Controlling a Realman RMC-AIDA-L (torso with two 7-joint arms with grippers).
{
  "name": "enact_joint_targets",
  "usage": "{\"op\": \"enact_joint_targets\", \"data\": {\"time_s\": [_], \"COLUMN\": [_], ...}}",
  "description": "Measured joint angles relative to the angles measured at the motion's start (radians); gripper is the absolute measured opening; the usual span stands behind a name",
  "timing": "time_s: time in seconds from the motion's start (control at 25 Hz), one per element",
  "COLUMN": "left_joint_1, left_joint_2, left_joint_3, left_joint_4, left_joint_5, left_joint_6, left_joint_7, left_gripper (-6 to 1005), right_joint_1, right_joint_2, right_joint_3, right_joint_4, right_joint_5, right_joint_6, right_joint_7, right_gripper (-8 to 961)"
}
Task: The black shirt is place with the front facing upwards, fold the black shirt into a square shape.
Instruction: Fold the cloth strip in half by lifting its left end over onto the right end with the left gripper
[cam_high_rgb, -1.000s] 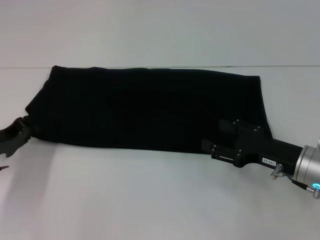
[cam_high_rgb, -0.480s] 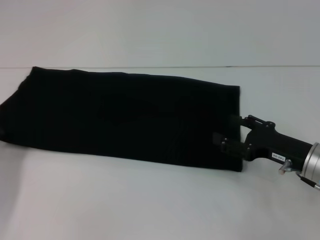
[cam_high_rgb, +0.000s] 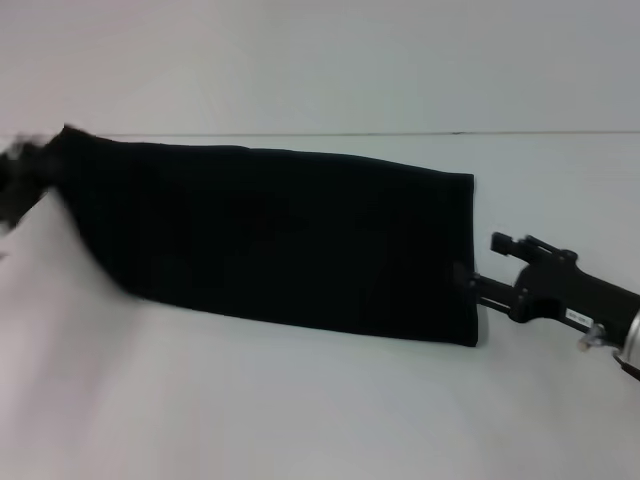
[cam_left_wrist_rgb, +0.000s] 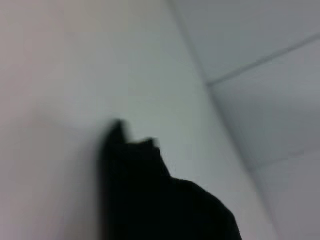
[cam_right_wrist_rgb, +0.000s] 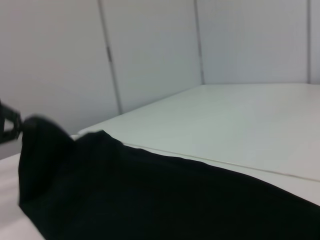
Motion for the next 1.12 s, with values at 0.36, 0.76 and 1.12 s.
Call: {"op": "enact_joint_targets", "data": {"time_s": [0.36,0.76,1.12], "left_joint_1": [-0.294,-0.303,-0.302], "left_joint_2": [-0.112,-0.203,-0.204], "left_joint_3": [0.184,0.475,0.47], "left_joint_4": [0.0,-0.218,-0.302], "left_joint_5": [-0.021,-0.093,-0.138], "left_joint_6": [0.104,0.075,0.085], "left_joint_7": [0.044,0.174,0.267], "left_gripper": [34,33,33], "right_joint_1": [-0.096,-0.125,-0.068], "right_joint_2": [-0.001,0.0,0.009], "right_joint_3": [0.063,0.08,0.078], "right_joint_4": [0.0,0.007,0.019], "right_joint_5": [0.0,-0.004,0.002], "right_joint_6": [-0.018,-0.04,0.021], "right_joint_7": [0.018,0.018,0.006], "right_gripper": [824,825,825]}}
